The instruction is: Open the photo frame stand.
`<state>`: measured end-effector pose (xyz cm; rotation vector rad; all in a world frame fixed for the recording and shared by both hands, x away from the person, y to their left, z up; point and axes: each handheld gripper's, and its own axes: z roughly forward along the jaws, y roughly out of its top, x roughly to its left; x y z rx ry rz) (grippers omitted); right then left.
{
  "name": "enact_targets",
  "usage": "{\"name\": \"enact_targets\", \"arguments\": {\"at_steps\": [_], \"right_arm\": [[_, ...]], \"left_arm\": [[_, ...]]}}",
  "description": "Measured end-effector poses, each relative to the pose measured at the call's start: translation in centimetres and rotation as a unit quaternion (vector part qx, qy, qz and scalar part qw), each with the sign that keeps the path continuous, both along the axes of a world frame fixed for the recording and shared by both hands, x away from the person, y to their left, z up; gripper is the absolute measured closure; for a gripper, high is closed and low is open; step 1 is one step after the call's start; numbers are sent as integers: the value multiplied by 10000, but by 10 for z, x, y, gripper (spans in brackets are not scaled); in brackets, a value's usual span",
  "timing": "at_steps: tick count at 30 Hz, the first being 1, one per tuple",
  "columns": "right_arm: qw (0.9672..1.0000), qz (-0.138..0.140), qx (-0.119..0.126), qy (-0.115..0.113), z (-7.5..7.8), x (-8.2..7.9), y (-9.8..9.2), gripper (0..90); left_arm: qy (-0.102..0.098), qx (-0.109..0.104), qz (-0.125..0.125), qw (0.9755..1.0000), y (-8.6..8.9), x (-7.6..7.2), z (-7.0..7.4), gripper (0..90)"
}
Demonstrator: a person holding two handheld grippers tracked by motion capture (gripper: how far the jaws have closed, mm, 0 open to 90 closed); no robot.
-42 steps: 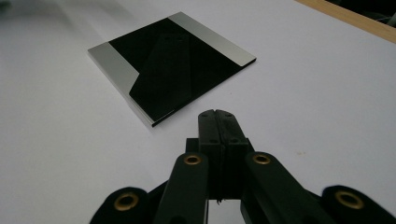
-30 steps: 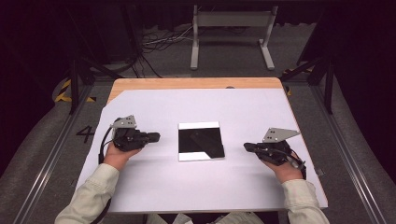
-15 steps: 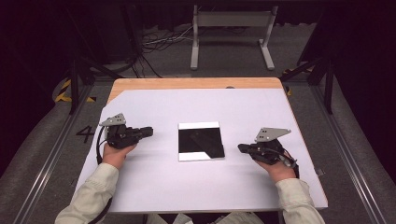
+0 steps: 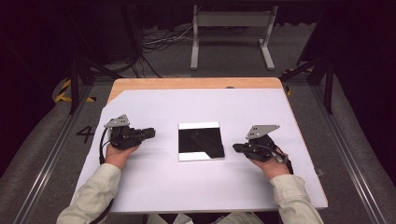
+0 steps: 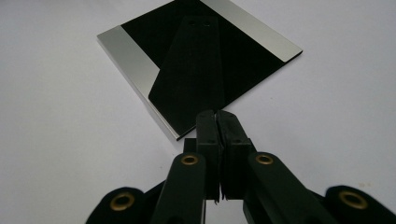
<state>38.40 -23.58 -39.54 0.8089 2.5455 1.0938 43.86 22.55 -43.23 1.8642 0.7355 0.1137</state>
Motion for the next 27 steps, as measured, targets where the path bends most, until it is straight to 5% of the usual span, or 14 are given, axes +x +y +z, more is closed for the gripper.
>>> {"name": "enact_targets", "arguments": {"at_steps": [27], "right_arm": [[9972,262,-461,528,-7,9,9,875]], "left_arm": [[5,258,30,9997,-5,2,-6,759]]}}
